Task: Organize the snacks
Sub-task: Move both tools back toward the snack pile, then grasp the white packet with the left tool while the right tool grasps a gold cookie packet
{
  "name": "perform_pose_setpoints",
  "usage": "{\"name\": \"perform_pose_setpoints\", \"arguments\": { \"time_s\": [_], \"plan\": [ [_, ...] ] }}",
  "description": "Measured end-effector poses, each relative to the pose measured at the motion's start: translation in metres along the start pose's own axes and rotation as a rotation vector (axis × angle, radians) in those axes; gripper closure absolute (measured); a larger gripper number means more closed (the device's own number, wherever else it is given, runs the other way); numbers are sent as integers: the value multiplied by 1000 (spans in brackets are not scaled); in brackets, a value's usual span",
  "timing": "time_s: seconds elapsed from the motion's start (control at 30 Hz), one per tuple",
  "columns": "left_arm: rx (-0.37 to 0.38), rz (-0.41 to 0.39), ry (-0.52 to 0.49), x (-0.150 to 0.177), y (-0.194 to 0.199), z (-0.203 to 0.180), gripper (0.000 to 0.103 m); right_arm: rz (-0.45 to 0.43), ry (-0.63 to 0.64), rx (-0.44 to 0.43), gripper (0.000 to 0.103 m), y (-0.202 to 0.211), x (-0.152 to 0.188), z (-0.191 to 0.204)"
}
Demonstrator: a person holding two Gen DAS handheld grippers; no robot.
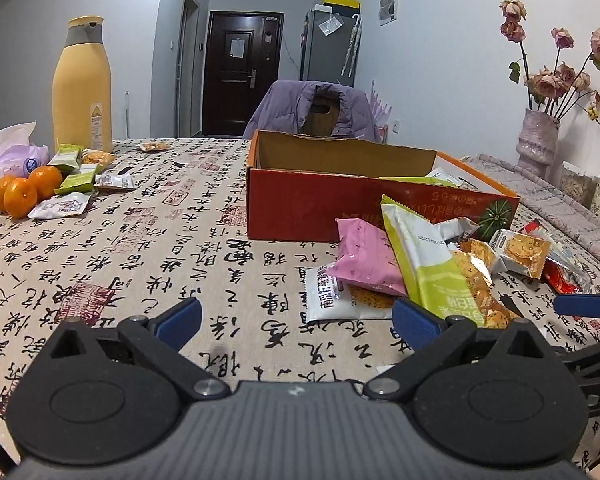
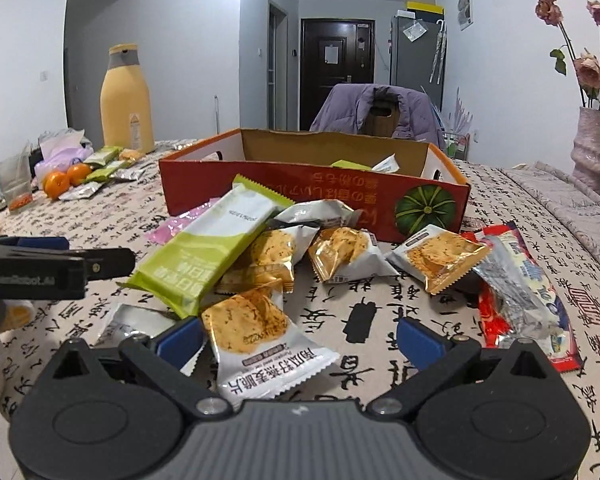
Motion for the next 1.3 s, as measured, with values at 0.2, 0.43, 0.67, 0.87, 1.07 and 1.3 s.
{"name": "perform_pose_setpoints", "arguments": {
  "time_s": [0.2, 0.43, 0.67, 0.87, 1.07, 1.3],
  "plan": [
    [13, 3, 14, 1, 0, 1, 0, 22, 15, -19, 17, -10, 2, 6],
    [22, 5, 15, 1, -1, -1, 0, 17, 11, -110, 50, -8, 5, 17],
    [13, 13, 11, 2, -2, -1, 0, -35, -22, -83, 59, 4, -3, 6],
    [-25, 26, 20, 1, -2, 3, 0, -83, -70, -53, 60, 19, -11, -13],
    [13, 32, 54, -4, 8, -10, 0, -98, -111, -29, 60, 27, -9, -27],
    [59, 77, 1, 2, 15, -44, 0, -107, -146, -28, 60, 34, 0, -34]
  ]
}}
Point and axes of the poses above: each gripper's, at about its wrist camera, not at the fingertips, and y roughly against the way its jaws point, z to its left, x to its underside, the point moved 10 cm from there along -y, roughly the way its jaws point, and after that the axes turned 12 degrees about -z, right-handed, at the moved point
